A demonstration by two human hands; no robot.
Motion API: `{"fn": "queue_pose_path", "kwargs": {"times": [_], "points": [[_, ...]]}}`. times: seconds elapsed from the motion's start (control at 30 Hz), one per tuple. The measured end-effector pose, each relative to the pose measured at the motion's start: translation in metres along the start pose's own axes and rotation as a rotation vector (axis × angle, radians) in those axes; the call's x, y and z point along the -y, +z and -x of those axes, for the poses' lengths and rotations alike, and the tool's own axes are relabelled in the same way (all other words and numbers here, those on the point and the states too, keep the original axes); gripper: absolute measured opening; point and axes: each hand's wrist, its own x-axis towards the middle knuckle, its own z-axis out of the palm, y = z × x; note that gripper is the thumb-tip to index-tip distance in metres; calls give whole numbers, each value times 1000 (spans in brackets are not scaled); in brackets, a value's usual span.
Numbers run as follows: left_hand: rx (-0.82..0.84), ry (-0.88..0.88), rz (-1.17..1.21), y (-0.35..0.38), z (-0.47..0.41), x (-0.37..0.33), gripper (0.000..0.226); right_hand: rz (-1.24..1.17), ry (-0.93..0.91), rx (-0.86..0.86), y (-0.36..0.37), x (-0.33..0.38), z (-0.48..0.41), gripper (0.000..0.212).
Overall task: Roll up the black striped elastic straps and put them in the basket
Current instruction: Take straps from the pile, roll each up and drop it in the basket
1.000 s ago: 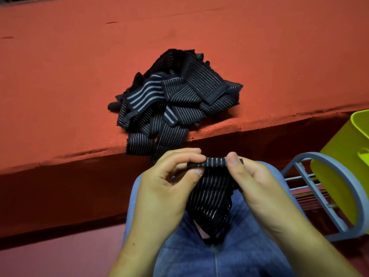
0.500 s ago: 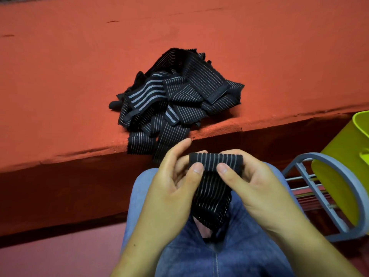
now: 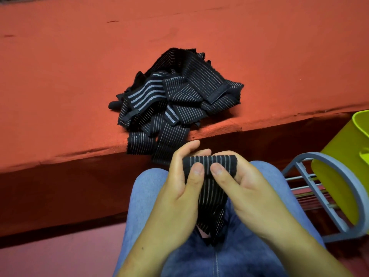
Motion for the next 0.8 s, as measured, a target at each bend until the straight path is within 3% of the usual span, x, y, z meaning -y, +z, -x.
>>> {"fn": "queue_pose_path", "kwargs": {"times": [0.37,0.5,0.6,0.73,0.8], "points": [[65,-4,10,1,1,2,50,5,-43,29,-3,3,-2,15],[8,27,-36,0,-1,5,51,31,-105,-86,-10,9,-9,18],[-111,27,-24,-3,-4,8,38,18,-128,-188,-19,14,-20,28],[-25,-16,-7,-6,-4,3,10,15,-108,-223,-25,20,-31,31],[38,-14,-55,-6,-6,3,29,-22,-110,-217,-24,22,-36,27]]}}
